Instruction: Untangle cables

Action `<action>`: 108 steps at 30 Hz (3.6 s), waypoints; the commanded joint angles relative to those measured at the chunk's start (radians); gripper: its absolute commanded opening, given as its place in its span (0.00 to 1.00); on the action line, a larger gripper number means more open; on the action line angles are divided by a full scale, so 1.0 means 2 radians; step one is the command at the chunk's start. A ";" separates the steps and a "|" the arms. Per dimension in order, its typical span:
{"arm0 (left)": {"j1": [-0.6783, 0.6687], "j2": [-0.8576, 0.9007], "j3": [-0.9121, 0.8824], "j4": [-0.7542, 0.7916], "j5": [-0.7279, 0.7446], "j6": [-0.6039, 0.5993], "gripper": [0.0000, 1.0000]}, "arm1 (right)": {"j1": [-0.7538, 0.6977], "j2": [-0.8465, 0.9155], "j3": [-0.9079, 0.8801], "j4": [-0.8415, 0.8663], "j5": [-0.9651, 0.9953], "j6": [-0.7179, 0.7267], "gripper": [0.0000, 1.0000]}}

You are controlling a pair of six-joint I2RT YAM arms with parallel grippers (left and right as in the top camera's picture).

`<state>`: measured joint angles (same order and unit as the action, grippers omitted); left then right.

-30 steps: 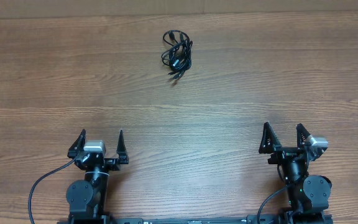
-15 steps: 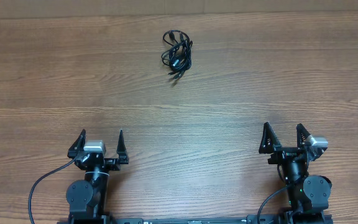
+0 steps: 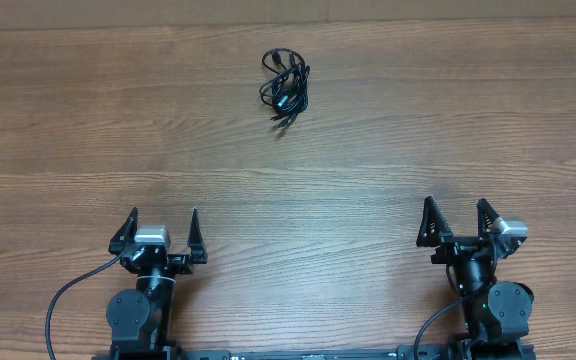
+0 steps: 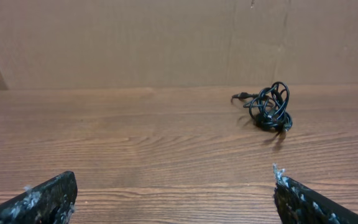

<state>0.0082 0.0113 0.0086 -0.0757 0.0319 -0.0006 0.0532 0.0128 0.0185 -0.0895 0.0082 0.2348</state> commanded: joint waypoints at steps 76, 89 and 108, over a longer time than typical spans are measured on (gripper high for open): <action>0.002 0.079 0.160 -0.165 0.005 0.019 1.00 | -0.002 -0.005 -0.005 0.003 0.006 -0.004 1.00; 0.002 0.349 0.417 -0.295 0.054 0.019 1.00 | -0.002 -0.005 -0.005 0.003 0.006 -0.004 1.00; -0.067 0.687 0.778 -0.499 0.115 0.000 1.00 | -0.002 -0.005 -0.005 0.003 0.006 -0.004 1.00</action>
<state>-0.0914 1.3121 1.4570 -1.0401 0.2195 0.0204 0.0528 0.0113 0.0185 -0.0898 0.0082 0.2348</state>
